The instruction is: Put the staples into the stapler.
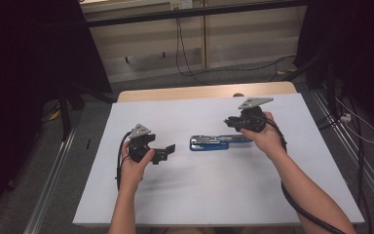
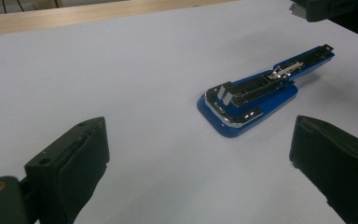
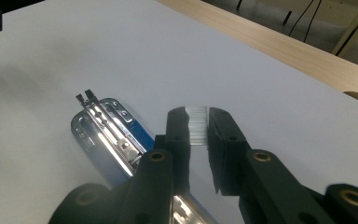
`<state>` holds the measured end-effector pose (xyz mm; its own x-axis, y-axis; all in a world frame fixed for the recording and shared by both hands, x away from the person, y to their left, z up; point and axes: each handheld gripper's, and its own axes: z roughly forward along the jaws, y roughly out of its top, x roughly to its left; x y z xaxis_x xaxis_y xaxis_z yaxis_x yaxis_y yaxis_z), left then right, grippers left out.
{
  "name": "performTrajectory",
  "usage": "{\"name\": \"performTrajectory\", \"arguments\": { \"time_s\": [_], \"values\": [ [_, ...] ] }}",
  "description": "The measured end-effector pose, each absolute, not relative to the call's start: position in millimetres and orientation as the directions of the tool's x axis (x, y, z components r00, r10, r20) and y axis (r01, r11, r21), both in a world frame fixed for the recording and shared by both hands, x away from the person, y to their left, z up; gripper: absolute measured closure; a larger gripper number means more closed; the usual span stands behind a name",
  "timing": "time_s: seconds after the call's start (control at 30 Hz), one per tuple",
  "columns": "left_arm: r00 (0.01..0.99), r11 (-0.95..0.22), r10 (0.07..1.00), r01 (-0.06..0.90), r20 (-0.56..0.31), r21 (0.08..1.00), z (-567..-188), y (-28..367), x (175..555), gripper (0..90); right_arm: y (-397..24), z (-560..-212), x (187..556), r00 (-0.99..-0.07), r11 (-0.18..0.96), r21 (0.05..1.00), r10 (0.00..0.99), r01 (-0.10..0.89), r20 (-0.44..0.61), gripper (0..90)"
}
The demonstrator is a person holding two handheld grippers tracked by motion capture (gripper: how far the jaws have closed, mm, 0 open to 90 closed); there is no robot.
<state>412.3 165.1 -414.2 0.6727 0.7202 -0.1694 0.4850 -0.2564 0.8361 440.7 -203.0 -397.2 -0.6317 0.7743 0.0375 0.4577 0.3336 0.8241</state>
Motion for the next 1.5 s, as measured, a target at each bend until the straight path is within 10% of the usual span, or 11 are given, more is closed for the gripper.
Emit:
{"name": "performTrajectory", "arguments": {
  "time_s": [1.5],
  "values": [
    [0.675,-0.271,0.719,0.492,-0.166,0.827,-416,163,413,4.8,-176,-402,444,-0.722,0.39,0.819,0.69,0.421,0.043,79.5]
  ]
}}
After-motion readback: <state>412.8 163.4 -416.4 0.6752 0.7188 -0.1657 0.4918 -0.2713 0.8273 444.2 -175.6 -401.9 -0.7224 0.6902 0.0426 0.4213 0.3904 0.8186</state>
